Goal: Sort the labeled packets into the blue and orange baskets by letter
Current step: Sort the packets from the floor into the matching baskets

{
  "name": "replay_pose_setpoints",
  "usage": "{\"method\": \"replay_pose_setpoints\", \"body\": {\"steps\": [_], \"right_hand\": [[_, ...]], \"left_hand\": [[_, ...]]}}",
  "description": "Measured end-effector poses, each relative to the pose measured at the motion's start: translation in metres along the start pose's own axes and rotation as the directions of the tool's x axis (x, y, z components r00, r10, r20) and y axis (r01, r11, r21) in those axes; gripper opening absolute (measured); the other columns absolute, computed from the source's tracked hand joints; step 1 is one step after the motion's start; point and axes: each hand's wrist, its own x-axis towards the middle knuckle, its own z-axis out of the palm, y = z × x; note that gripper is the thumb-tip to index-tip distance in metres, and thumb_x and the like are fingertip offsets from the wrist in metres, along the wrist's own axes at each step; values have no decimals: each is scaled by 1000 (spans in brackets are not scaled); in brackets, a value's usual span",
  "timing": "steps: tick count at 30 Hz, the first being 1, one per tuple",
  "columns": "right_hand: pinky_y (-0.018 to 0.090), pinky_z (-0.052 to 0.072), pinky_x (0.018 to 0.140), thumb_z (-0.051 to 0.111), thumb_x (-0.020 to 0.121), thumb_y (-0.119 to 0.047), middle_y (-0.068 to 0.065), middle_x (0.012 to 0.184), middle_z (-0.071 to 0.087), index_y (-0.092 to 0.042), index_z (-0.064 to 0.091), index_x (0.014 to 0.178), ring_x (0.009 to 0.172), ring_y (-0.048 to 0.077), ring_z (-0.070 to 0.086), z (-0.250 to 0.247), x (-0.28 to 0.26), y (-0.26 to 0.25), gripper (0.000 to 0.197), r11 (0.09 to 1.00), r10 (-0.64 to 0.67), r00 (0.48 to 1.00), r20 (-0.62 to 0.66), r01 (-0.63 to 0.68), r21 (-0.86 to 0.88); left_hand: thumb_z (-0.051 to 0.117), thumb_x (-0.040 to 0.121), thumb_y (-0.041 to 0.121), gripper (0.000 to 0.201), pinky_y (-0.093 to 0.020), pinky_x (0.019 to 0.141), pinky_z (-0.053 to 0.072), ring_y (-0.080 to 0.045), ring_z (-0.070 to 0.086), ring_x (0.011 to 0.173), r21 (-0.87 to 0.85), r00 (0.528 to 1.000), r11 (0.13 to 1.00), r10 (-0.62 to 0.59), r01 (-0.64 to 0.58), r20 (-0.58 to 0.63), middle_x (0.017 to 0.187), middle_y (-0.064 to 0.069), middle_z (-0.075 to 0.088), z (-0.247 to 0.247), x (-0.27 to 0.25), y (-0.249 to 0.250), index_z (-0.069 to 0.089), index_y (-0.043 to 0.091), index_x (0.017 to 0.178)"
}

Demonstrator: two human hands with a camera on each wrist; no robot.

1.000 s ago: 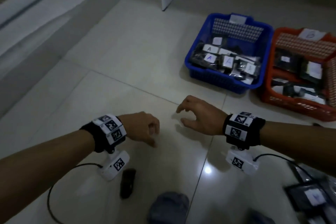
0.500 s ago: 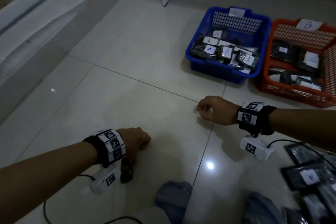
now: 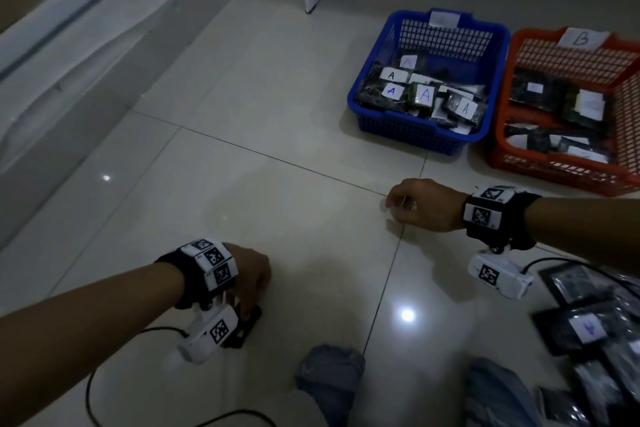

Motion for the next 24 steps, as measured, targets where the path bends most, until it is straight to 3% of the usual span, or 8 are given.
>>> {"method": "replay_pose_setpoints", "body": {"steps": [2, 4, 6, 9, 14, 18, 21, 24], "right_hand": [[27, 47, 84, 62, 95, -26, -3, 109, 58, -19, 65, 118, 95, 15, 58, -3, -2, 3, 24, 1000, 5, 1000, 10, -5, -10], [29, 49, 86, 63, 95, -27, -2, 112, 59, -20, 65, 118, 98, 16, 60, -9, -5, 8, 24, 1000, 8, 1000, 20, -7, -26], [32, 51, 89, 63, 95, -30, -3, 114, 61, -22, 64, 117, 100, 16, 61, -18, -10, 15, 23, 999, 15, 999, 41, -14, -35], [33, 53, 91, 61, 97, -36, -9, 112, 63, -30, 61, 114, 99, 11, 62, -39, -27, 29, 19, 997, 53, 990, 133, -45, -59], [22, 51, 88, 59, 98, -38, -15, 108, 62, -31, 60, 120, 98, 6, 61, -76, -81, 61, 23, 982, 157, 967, 200, -132, -132], [22, 52, 90, 57, 98, -43, -19, 110, 61, -38, 57, 119, 101, 3, 61, -89, -125, 83, 22, 963, 256, 948, 188, -234, -131], [22, 54, 83, 62, 95, -40, -19, 102, 64, -34, 61, 114, 93, 5, 65, -80, -152, 101, 20, 946, 323, 945, 59, -324, 16], [18, 48, 76, 66, 93, -29, -15, 93, 65, -31, 63, 105, 84, 9, 64, -50, -178, 115, 13, 903, 421, 905, -56, -412, 122]], "left_hand": [[83, 77, 8, 37, -46, 76, 62, -33, 74, 88, -8, 1000, 1000, -1, 1, 5, 103, -19, 73, -3, 2, -1, 67, 2, 110], [79, 78, 5, 34, -44, 76, 62, -29, 72, 79, -16, 1000, 1000, 1, -1, 21, 100, -16, 74, -6, 5, 0, 68, 2, 110], [76, 80, 5, 30, -38, 70, 62, -23, 69, 70, -38, 1000, 999, 15, -14, 20, 97, -15, 73, -12, 8, 1, 69, 2, 109], [72, 82, 8, 22, -32, 61, 60, -23, 70, 73, -124, 999, 991, 53, -52, 0, 104, -16, 73, -28, 8, 3, 70, 6, 104], [68, 85, 17, 18, -35, 72, 61, -20, 71, 77, -277, 976, 938, 182, -208, -120, 93, -12, 74, -81, -2, 33, 70, 12, 102], [67, 87, 10, 20, -35, 70, 59, -15, 69, 73, -346, 909, 849, 318, -400, -271, 97, -13, 73, -127, -10, 74, 67, 11, 108], [69, 89, 17, 17, -26, 57, 50, -7, 64, 73, -130, 824, 842, 462, -524, -328, 96, -1, 74, -159, -12, 107, 71, 23, 105], [67, 91, 14, 17, -27, 56, 48, -12, 69, 74, -33, 767, 806, 549, -590, -332, 100, 1, 74, -176, -6, 145, 71, 19, 106]]}}
